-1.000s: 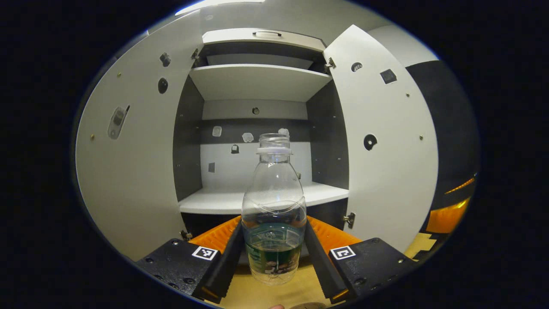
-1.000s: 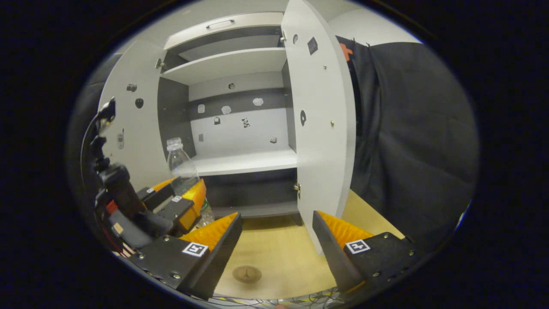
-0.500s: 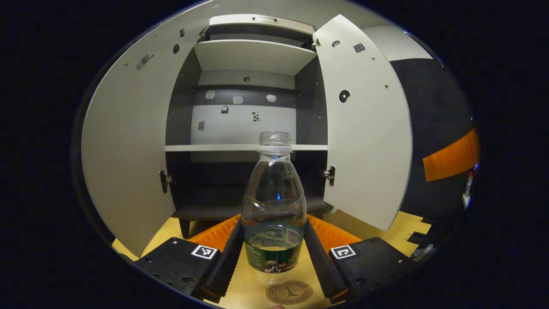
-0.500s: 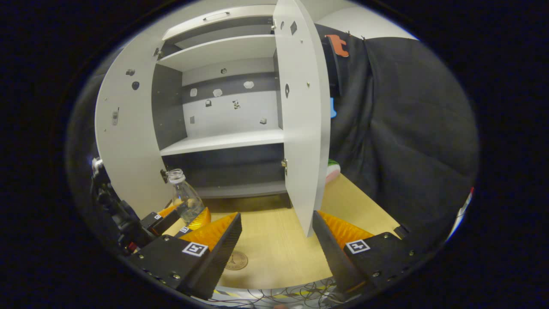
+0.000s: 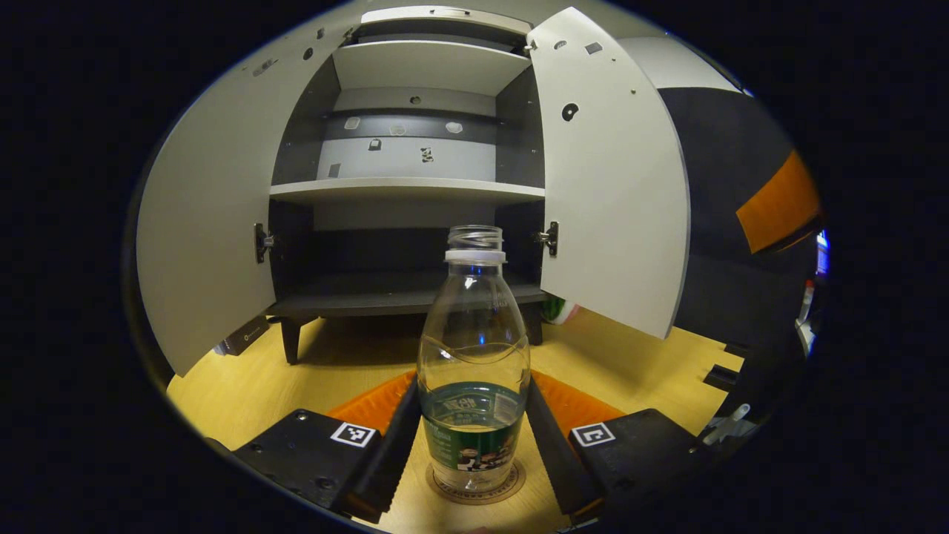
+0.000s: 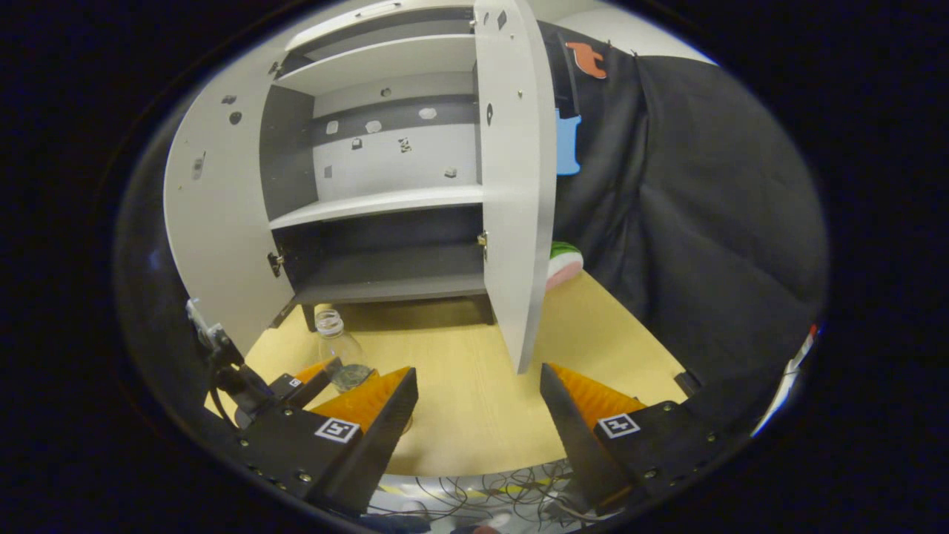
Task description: Grasp the bottle in the cabinet with the left hand and place it on the coaster, then close the right door with the right hand and the left door with the left hand.
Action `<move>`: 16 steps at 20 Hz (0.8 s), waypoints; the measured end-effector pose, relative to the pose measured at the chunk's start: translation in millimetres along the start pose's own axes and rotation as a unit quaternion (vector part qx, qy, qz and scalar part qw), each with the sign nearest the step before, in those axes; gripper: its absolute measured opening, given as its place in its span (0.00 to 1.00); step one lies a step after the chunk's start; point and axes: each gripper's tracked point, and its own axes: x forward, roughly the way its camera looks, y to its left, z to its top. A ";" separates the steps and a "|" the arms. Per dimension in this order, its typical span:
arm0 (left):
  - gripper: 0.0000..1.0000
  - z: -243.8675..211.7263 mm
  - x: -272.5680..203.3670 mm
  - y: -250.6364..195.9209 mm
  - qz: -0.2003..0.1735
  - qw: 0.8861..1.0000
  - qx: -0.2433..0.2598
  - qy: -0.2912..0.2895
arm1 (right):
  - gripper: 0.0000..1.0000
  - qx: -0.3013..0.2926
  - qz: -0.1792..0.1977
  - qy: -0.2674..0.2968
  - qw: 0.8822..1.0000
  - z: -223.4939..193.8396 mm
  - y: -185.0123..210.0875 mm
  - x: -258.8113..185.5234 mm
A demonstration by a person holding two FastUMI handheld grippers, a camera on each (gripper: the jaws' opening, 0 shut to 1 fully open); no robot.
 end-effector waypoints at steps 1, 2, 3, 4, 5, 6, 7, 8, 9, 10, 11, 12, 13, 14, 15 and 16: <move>0.81 -2.5 0.8 -1.5 -0.001 1.000 -0.003 0.001 | 1.00 0.001 0.000 0.004 1.000 -3.4 -1.1 1.4; 0.81 -4.1 0.6 -2.0 -0.002 1.000 -0.004 0.001 | 1.00 0.002 0.000 0.007 1.000 -5.3 -2.1 2.1; 0.82 -3.8 1.8 -3.4 -0.007 1.000 -0.007 -0.006 | 1.00 0.002 0.000 0.010 1.000 -8.1 -2.2 2.2; 0.81 -5.6 1.8 -3.1 -0.005 1.000 -0.003 -0.002 | 1.00 0.001 0.001 0.013 1.000 -10.5 -2.4 2.2; 0.81 -11.8 4.8 -2.5 -0.005 1.000 -0.002 0.000 | 1.00 -0.002 0.000 0.017 1.000 -12.2 -3.1 3.4; 0.81 -13.8 4.2 -2.0 -0.005 1.000 0.000 -0.001 | 1.00 -0.004 0.002 0.022 1.000 -15.0 -2.6 4.2; 0.82 -9.3 5.7 -2.6 -0.008 1.000 0.002 -0.012 | 1.00 -0.005 0.004 0.026 1.000 -16.8 -2.2 5.5; 0.81 -11.6 6.6 -2.9 -0.008 1.000 0.002 -0.006 | 1.00 -0.005 0.005 0.031 0.999 -21.0 -2.2 6.2; 0.82 -9.9 6.7 -0.2 -0.003 1.000 -0.001 -0.009 | 0.98 -0.003 0.007 0.034 0.999 -21.8 -1.0 6.3; 0.82 -11.4 6.0 -0.6 -0.004 1.000 -0.005 -0.011 | 1.00 -0.001 0.009 0.035 0.999 -23.7 -0.4 5.7; 0.81 -13.4 3.6 -1.0 -0.004 1.000 -0.004 -0.007 | 1.00 0.001 0.011 0.036 0.999 -23.7 0.8 4.7; 0.81 -12.4 1.3 -2.2 -0.007 1.000 -0.002 -0.009 | 1.00 0.001 0.012 0.035 0.999 -24.3 1.1 4.7; 0.81 -11.8 -0.1 -2.2 -0.007 1.000 -0.001 -0.009 | 1.00 -0.001 0.012 0.034 0.999 -22.4 1.3 5.0; 0.82 -13.3 -1.2 -2.9 -0.008 1.000 0.000 -0.007 | 1.00 -0.001 0.014 0.034 0.999 -22.6 1.3 5.7; 0.83 -13.4 -3.3 -2.8 -0.007 1.000 -0.002 -0.005 | 1.00 -0.001 0.014 0.033 0.999 -21.7 1.0 5.4; 0.83 -12.7 -5.5 -4.7 -0.009 1.000 -0.005 -0.006 | 1.00 -0.001 0.014 0.034 0.999 -22.5 0.7 5.5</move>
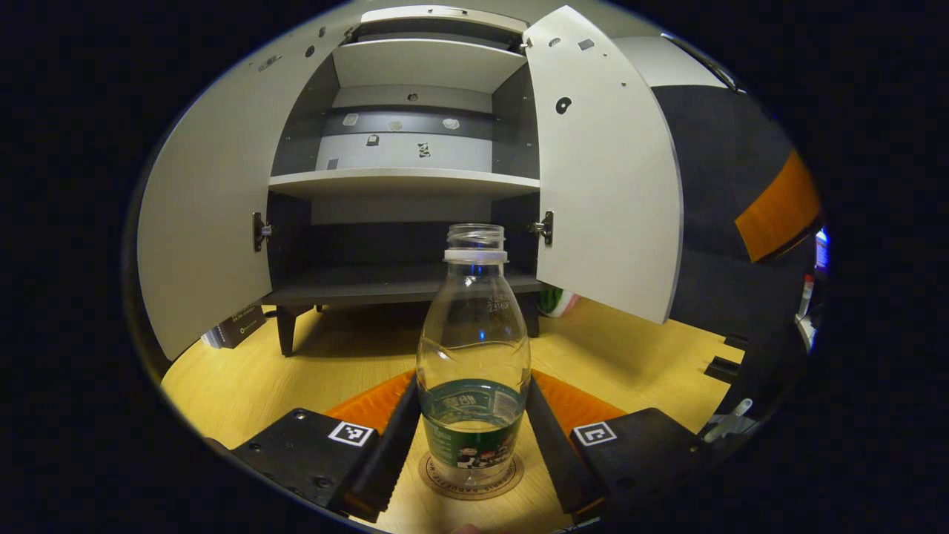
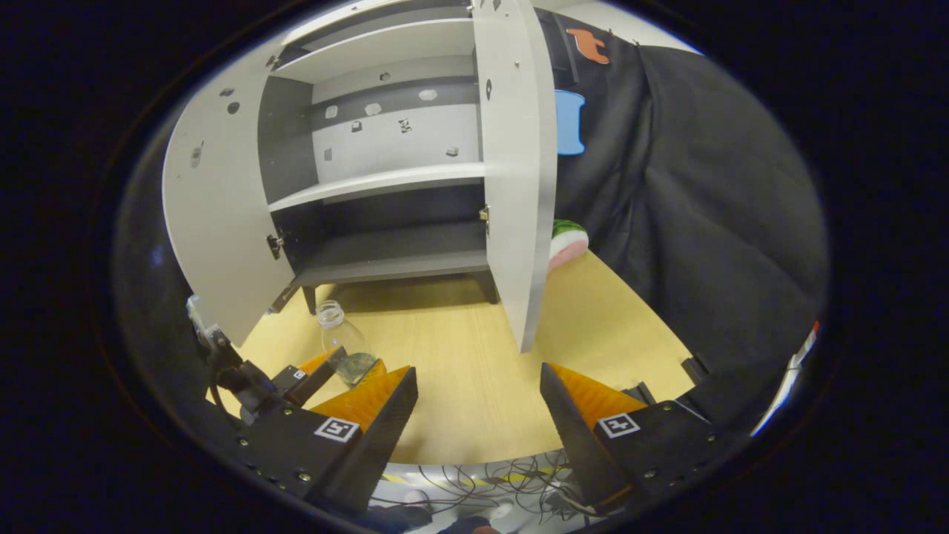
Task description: Grasp the bottle in the cabinet with the left hand and place it on the coaster, then close the right door with the right hand and the left door with the left hand.
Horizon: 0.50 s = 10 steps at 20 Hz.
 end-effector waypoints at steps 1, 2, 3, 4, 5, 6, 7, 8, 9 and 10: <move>0.83 -0.6 -1.6 -1.9 0.000 1.000 -0.002 0.001 | 1.00 0.001 0.001 0.000 1.000 -0.3 -0.2 0.0; 0.83 0.1 -2.8 -2.8 0.001 1.000 0.001 0.002 | 1.00 0.002 0.002 0.002 1.000 -1.5 -0.2 -0.4; 0.84 2.4 -4.3 -3.8 0.002 1.000 0.004 -0.001 | 1.00 0.003 0.004 0.002 1.000 -2.5 0.3 -1.3; 0.84 5.0 -5.0 -4.4 0.005 1.000 0.010 -0.004 | 1.00 0.002 0.005 0.002 1.000 -2.1 0.4 -2.0; 0.84 8.8 -6.1 -2.6 0.010 1.000 0.016 -0.008 | 1.00 0.001 0.005 0.000 1.000 -1.3 0.4 -2.3; 0.84 13.2 -5.8 -2.9 0.012 1.000 0.021 -0.013 | 1.00 -0.001 0.006 0.000 1.000 -1.0 0.0 -3.9; 0.84 15.8 -5.4 -4.0 0.011 1.000 0.024 -0.015 | 1.00 0.000 0.006 -0.002 1.000 0.6 -0.2 -4.6; 0.84 17.5 -5.6 -4.7 0.011 1.000 0.025 -0.016 | 1.00 0.001 0.007 -0.003 1.000 1.7 -0.8 -5.3; 0.84 21.7 -6.4 -4.8 0.011 0.999 0.026 -0.017 | 1.00 0.004 0.007 -0.007 1.000 2.9 -1.3 -6.6; 0.84 26.3 -6.9 -4.2 0.013 0.999 0.028 -0.018 | 1.00 0.006 0.008 -0.010 1.000 5.6 -1.7 -8.5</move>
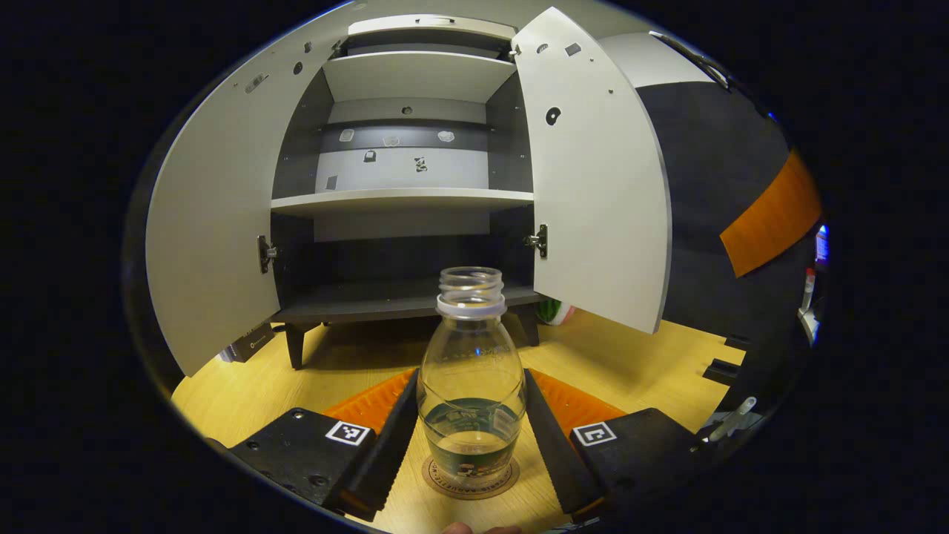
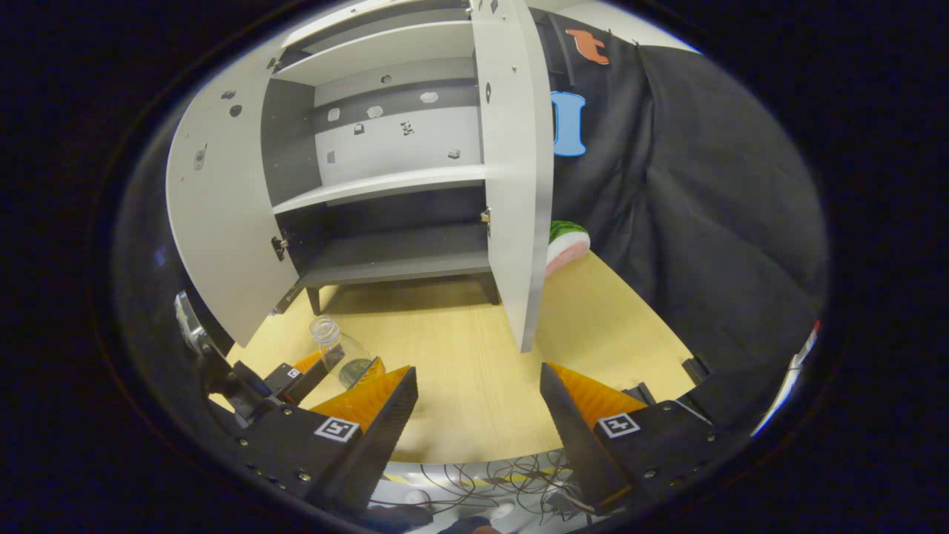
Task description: Grasp the bottle in the cabinet with the left hand and place it on the coaster, then close the right door with the right hand and the left door with the left hand.
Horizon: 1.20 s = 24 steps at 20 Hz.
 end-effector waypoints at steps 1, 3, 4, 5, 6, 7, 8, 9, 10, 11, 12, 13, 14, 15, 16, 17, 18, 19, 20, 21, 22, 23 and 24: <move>0.84 6.9 -1.0 1.3 0.003 1.000 0.002 -0.002 | 1.00 0.002 0.001 -0.003 1.000 3.0 -0.7 -1.7; 0.84 24.8 -2.9 5.8 0.012 1.000 0.010 -0.012 | 1.00 0.007 0.004 -0.017 1.000 14.4 -2.6 -7.7; 0.84 38.8 -3.7 6.4 0.013 1.000 0.015 -0.022 | 1.00 0.011 0.005 -0.026 1.000 21.3 -3.9 -11.6; 0.84 54.2 -5.4 7.2 0.013 0.999 0.018 -0.034 | 1.00 0.015 0.005 -0.036 0.999 28.7 -5.7 -13.6; 0.85 67.8 -6.1 6.7 0.011 0.999 0.018 -0.045 | 0.98 0.018 0.003 -0.045 0.999 38.1 -8.7 -17.2; 0.84 82.2 -7.4 5.1 0.007 0.999 0.016 -0.051 | 0.98 0.020 -0.001 -0.062 0.998 52.0 -14.0 -20.7; 0.84 94.8 -10.0 4.6 0.005 0.998 0.015 -0.058 | 1.00 0.023 -0.001 -0.080 0.997 68.6 -18.1 -24.2; 0.84 111.5 -13.0 4.4 0.004 0.998 0.013 -0.065 | 1.00 0.024 -0.002 -0.096 0.995 86.7 -23.1 -28.4; 0.84 127.8 -15.9 6.1 0.007 0.997 0.010 -0.074 | 1.00 0.024 -0.005 -0.115 0.993 106.4 -29.9 -32.4; 0.84 144.7 -18.7 7.4 0.009 0.997 0.008 -0.081 | 1.00 0.025 -0.005 -0.135 0.991 124.8 -36.4 -35.2; 0.84 157.9 -20.9 8.0 0.011 0.996 0.009 -0.083 | 1.00 0.028 -0.006 -0.151 0.988 139.5 -45.5 -41.7; 0.84 169.9 -25.1 10.1 0.014 0.996 0.010 -0.083 | 1.00 0.032 -0.006 -0.168 0.985 154.2 -53.4 -47.7; 0.84 183.5 -28.5 12.5 0.015 0.996 0.008 -0.088 | 1.00 0.033 -0.004 -0.184 0.982 170.0 -59.7 -52.0; 0.84 196.2 -33.4 15.8 0.018 0.995 0.005 -0.093 | 1.00 0.031 -0.003 -0.193 0.981 181.8 -66.4 -53.2; 0.84 204.8 -38.2 21.5 0.026 0.995 0.005 -0.094 | 0.97 0.029 -0.002 -0.196 0.980 190.4 -72.9 -52.7; 0.83 213.2 -43.3 27.5 0.033 0.995 0.003 -0.096 | 1.00 0.027 0.000 -0.199 0.980 197.9 -78.3 -50.4; 0.84 219.9 -48.1 34.0 0.043 0.994 0.000 -0.096 | 1.00 0.026 0.000 -0.206 0.978 205.5 -86.0 -50.3; 0.83 225.6 -52.9 41.9 0.054 0.994 -0.003 -0.096 | 1.00 0.026 -0.002 -0.213 0.977 215.8 -94.8 -49.7; 0.84 229.8 -57.7 47.8 0.064 0.993 -0.008 -0.096 | 1.00 0.028 0.002 -0.217 0.976 223.8 -99.7 -47.4; 0.84 234.5 -61.5 54.3 0.074 0.992 -0.011 -0.097 | 1.00 0.032 0.009 -0.221 0.975 232.6 -102.2 -44.7; 0.84 235.6 -63.9 61.1 0.086 0.992 -0.013 -0.094 | 0.98 0.034 0.018 -0.221 0.975 239.8 -103.2 -39.6; 0.84 235.4 -66.4 66.1 0.095 0.991 -0.015 -0.090 | 1.00 0.033 0.027 -0.223 0.974 247.7 -103.8 -34.7; 0.85 236.0 -68.2 70.3 0.105 0.990 -0.014 -0.089 | 1.00 0.032 0.029 -0.226 0.973 253.9 -108.1 -28.9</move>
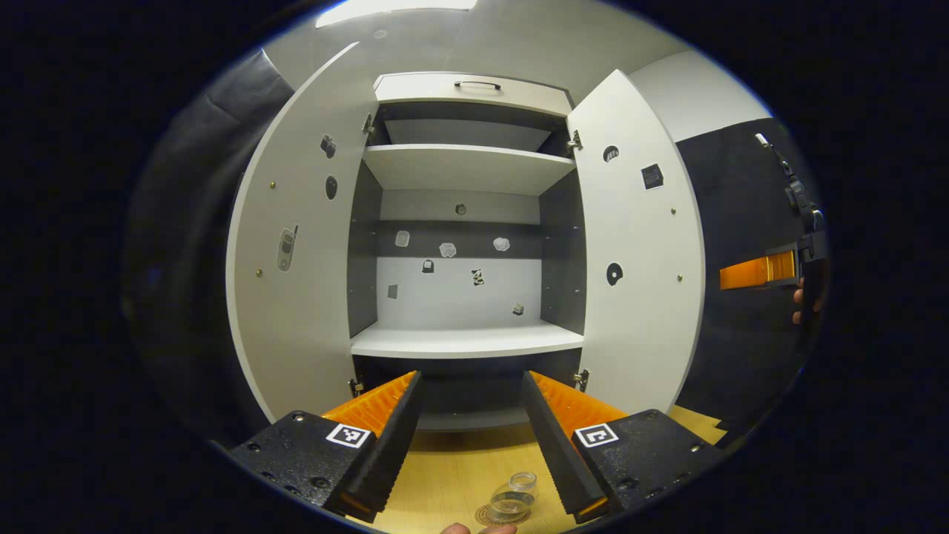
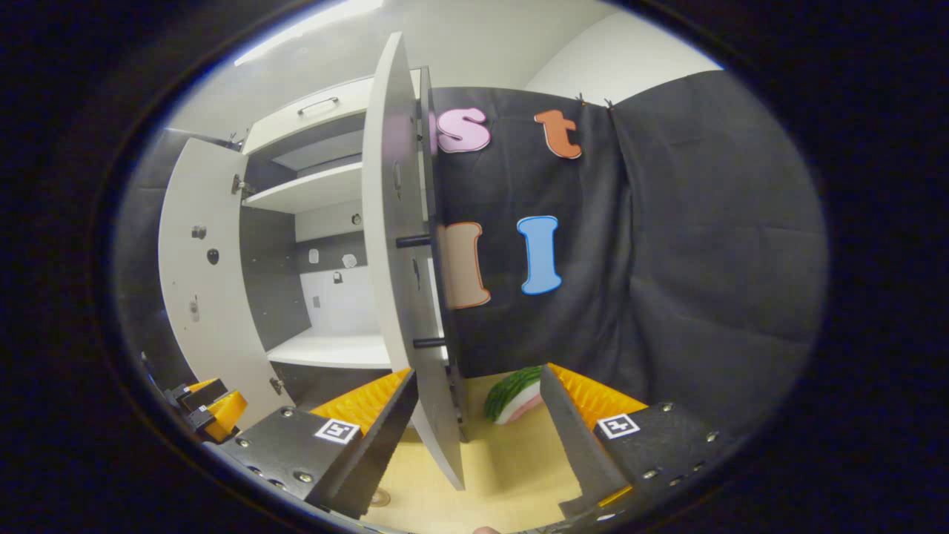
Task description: Grasp the bottle in the cabinet with the left hand and place it on the coaster, then close the right door with the right hand and the left door with the left hand.
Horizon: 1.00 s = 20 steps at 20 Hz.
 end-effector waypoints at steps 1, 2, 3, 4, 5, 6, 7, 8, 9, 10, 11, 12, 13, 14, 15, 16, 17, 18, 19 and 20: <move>0.86 -1.5 -1.4 3.4 0.007 1.000 0.002 0.007 | 1.00 0.000 0.005 0.000 1.000 2.4 -1.6 9.7; 0.86 -4.0 -3.1 4.3 0.012 1.000 0.003 0.016 | 1.00 -0.001 0.010 0.002 1.000 3.5 -1.4 13.8; 0.86 -2.7 -6.5 3.2 0.013 1.000 0.002 0.019 | 1.00 -0.002 0.015 -0.003 1.000 8.1 -0.8 17.5; 0.86 -0.5 -9.7 0.5 0.014 1.000 0.004 0.019 | 1.00 -0.003 0.020 -0.007 1.000 11.5 0.2 22.7; 0.86 3.3 -12.4 -0.9 0.016 1.000 0.008 0.014 | 1.00 -0.005 0.028 -0.005 1.000 11.0 2.7 26.3; 0.86 5.4 -12.7 -3.1 0.018 1.000 0.012 0.011 | 1.00 -0.007 0.031 -0.004 1.000 7.1 4.6 31.6; 0.86 5.4 -13.9 -5.8 0.018 1.000 0.016 0.014 | 1.00 -0.006 0.035 -0.003 0.999 5.4 4.5 34.7; 0.86 4.0 -16.5 -9.6 0.014 1.000 0.016 0.018 | 1.00 -0.005 0.037 -0.003 0.999 4.7 6.1 36.8; 0.87 3.7 -18.1 -13.9 0.008 1.000 0.013 0.020 | 1.00 -0.003 0.037 -0.002 0.999 3.8 5.5 37.9; 0.87 4.1 -17.9 -16.0 0.005 1.000 0.012 0.020 | 1.00 -0.001 0.043 0.000 0.999 3.0 8.5 38.5; 0.86 4.0 -18.3 -16.2 0.003 1.000 0.014 0.021 | 0.98 -0.002 0.047 -0.007 0.999 3.9 10.9 36.6; 0.86 2.7 -19.1 -14.5 0.005 1.000 0.018 0.022 | 0.98 -0.007 0.051 -0.009 0.999 3.9 12.7 38.0; 0.86 3.1 -20.1 -11.0 0.010 1.000 0.021 0.021 | 0.97 -0.011 0.054 -0.011 0.998 4.1 16.1 38.0; 0.86 2.3 -21.5 -7.1 0.015 0.999 0.020 0.022 | 0.98 -0.017 0.060 -0.010 0.998 3.0 22.4 37.7; 0.86 1.6 -23.1 -4.0 0.018 0.999 0.016 0.023 | 0.98 -0.019 0.070 -0.010 0.997 2.6 31.3 38.4; 0.86 0.6 -23.9 -1.9 0.020 0.999 0.011 0.025 | 0.97 -0.016 0.080 -0.006 0.997 0.5 40.6 38.8; 0.86 -0.9 -24.4 2.6 0.025 0.999 0.008 0.028 | 0.98 -0.010 0.091 -0.003 0.996 -2.5 51.0 40.0; 0.86 -2.2 -23.2 7.9 0.028 0.999 0.007 0.032 | 0.98 -0.002 0.100 0.000 0.995 -4.4 61.4 40.8; 0.86 -2.3 -23.6 14.3 0.034 0.999 0.006 0.033 | 0.98 0.005 0.108 0.002 0.994 -6.4 70.5 42.7; 0.86 -1.7 -24.3 21.1 0.040 0.999 0.004 0.033 | 0.98 0.008 0.116 0.004 0.993 -8.0 81.2 44.2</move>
